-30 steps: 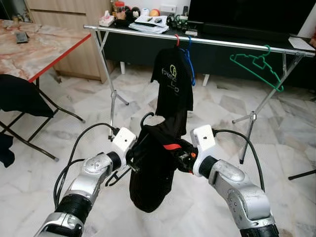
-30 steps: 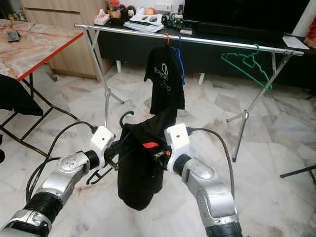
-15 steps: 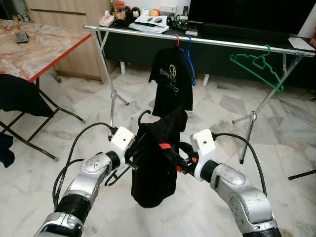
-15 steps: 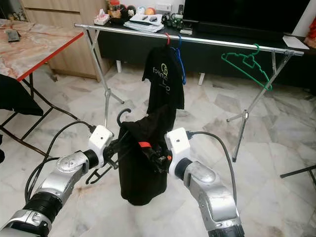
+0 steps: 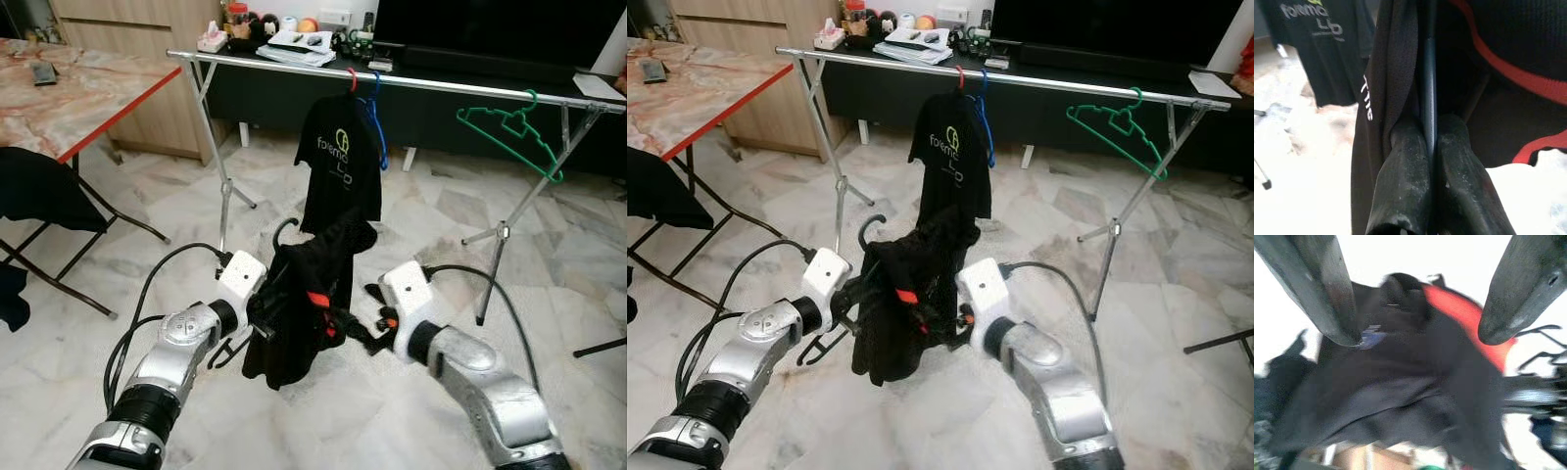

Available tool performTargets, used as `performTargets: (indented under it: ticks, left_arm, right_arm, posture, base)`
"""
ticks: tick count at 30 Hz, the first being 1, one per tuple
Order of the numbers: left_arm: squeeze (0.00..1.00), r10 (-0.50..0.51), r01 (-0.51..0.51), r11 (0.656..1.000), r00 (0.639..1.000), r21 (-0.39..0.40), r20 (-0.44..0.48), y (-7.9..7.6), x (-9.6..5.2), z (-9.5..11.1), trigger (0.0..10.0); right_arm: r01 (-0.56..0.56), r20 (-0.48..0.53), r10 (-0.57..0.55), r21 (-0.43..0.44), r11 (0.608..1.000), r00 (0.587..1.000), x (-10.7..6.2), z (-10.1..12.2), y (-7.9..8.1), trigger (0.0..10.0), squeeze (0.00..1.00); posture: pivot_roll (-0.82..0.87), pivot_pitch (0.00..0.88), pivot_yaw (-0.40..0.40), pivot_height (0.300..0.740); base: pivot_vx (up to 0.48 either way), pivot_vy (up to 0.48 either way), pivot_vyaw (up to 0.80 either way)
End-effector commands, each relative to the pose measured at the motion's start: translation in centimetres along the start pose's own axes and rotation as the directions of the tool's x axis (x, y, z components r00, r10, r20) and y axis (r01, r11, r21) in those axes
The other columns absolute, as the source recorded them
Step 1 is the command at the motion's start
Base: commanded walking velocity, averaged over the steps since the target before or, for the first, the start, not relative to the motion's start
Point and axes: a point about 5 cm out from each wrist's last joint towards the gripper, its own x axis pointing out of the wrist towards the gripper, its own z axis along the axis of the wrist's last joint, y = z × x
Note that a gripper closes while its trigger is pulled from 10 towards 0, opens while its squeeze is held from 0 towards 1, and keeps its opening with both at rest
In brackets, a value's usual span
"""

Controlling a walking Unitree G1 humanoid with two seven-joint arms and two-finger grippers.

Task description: Hang hanger

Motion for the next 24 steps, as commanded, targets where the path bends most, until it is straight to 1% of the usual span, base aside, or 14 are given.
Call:
performTargets:
  ticks: [1, 2, 5, 10, 12, 13, 14, 15, 16, 17, 19, 21, 23, 24]
  left_arm:
    - [0.0, -0.021, 0.02, 1.0, 1.0, 0.019, 0.021, -0.1, -0.1, 0.4, 10.0]
    - [0.0, -0.021, 0.02, 1.0, 1.0, 0.019, 0.021, -0.1, -0.1, 0.4, 10.0]
    - [0.0, -0.025, 0.025, 0.999, 1.0, 0.021, 0.004, -0.2, -0.3, -0.1, 10.0]
    - [0.0, -0.03, 0.03, 0.999, 1.0, 0.016, -0.006, -0.3, -0.3, -0.3, 10.0]
    - [0.0, -0.077, 0.077, 0.997, 0.997, 0.027, -0.024, -0.6, -0.4, -0.5, 10.0]
    - [0.0, -0.077, 0.077, 0.997, 0.997, 0.027, -0.024, -0.6, -0.4, -0.5, 10.0]
    - [0.0, -0.11, 0.111, 0.993, 0.993, 0.04, -0.035, -0.8, -0.6, -0.7, 10.0]
    - [0.0, -0.11, 0.111, 0.993, 0.993, 0.04, -0.035, -0.8, -0.6, -0.7, 10.0]
    - [0.0, -0.151, 0.154, 0.987, 0.987, 0.049, -0.049, -1.1, -0.8, -0.9, 10.0]
    - [0.0, -0.151, 0.154, 0.987, 0.987, 0.049, -0.049, -1.1, -0.8, -0.9, 10.0]
    - [0.0, -0.232, 0.237, 0.968, 0.97, 0.079, -0.069, -1.6, -1.2, -1.2, 10.0]
    - [0.0, -0.27, 0.276, 0.956, 0.96, 0.097, -0.072, -1.8, -1.5, -1.2, 10.0]
    - [0.0, -0.316, 0.321, 0.94, 0.947, 0.12, -0.059, -2.0, -1.7, -1.0, 10.0]
    - [0.0, -0.316, 0.321, 0.94, 0.947, 0.12, -0.059, -2.0, -1.7, -1.0, 10.0]
  right_arm:
    - [0.025, 0.018, -0.024, -0.011, 1.0, 1.0, -0.2, 0.5, -0.5, 10.0, 0.0]
    - [0.025, 0.018, -0.024, -0.011, 1.0, 1.0, -0.2, 0.5, -0.5, 10.0, 0.0]
    - [0.054, 0.025, -0.053, -0.016, 0.998, 0.998, -0.7, 1.0, -1.5, 10.0, 0.0]
    - [0.046, 0.029, -0.045, -0.029, 0.999, 0.999, -0.9, 1.0, -1.6, 10.0, 0.0]
    - [0.055, 0.036, -0.053, -0.067, 0.996, 0.998, -1.3, 1.2, -2.3, 10.0, 0.0]
    - [0.055, 0.036, -0.053, -0.067, 0.996, 0.998, -1.3, 1.2, -2.3, 10.0, 0.0]
    - [0.058, 0.03, -0.055, -0.1, 0.993, 0.998, -1.5, 1.2, -2.8, 10.0, 0.0]
    - [0.058, 0.03, -0.055, -0.1, 0.993, 0.998, -1.5, 1.2, -2.8, 10.0, 0.0]
    - [0.047, 0.013, -0.046, -0.15, 0.988, 0.999, -1.7, 1.2, -3.2, 10.0, 0.0]
    - [0.047, 0.013, -0.046, -0.15, 0.988, 0.999, -1.7, 1.2, -3.2, 10.0, 0.0]
    - [-0.045, -0.048, 0.034, -0.265, 0.963, 0.998, -2.1, 0.7, -3.8, 10.0, 0.0]
    - [-0.116, -0.109, 0.084, -0.337, 0.934, 0.991, -2.4, 0.2, -4.2, 10.0, 0.0]
    - [-0.218, -0.177, 0.16, -0.381, 0.898, 0.971, -2.6, -0.2, -5.0, 10.0, 0.0]
    - [-0.218, -0.177, 0.16, -0.381, 0.898, 0.971, -2.6, -0.2, -5.0, 10.0, 0.0]
  posture:
    - [-0.07, 0.115, -0.054, 0.74]
    - [-0.07, 0.115, -0.054, 0.74]
    - [-0.07, 0.114, -0.056, 0.74]
    - [-0.07, 0.114, -0.056, 0.74]
    - [-0.07, 0.113, -0.054, 0.74]
    - [-0.07, 0.113, -0.054, 0.74]
    - [-0.07, 0.112, -0.051, 0.74]
    - [-0.07, 0.112, -0.051, 0.74]
    - [-0.08, 0.111, -0.051, 0.74]
    - [-0.08, 0.111, -0.051, 0.74]
    - [-0.08, 0.112, -0.049, 0.74]
    - [-0.08, 0.115, -0.05, 0.74]
    - [-0.08, 0.117, -0.046, 0.74]
    - [-0.08, 0.117, -0.046, 0.74]
  base:
    - [0.0, 0.0, 0.0]
    - [0.0, 0.0, 0.0]
    - [0.0, 0.0, 0.0]
    - [0.0, 0.0, 0.0]
    - [0.0, 0.0, 0.0]
    - [0.0, 0.0, 0.0]
    - [0.0, 0.0, 0.0]
    - [0.0, 0.0, 0.0]
    - [0.0, 0.0, 0.0]
    - [0.0, 0.0, 0.0]
    - [0.0, 0.0, 0.0]
    - [0.0, 0.0, 0.0]
    - [0.0, 0.0, 0.0]
    - [0.0, 0.0, 0.0]
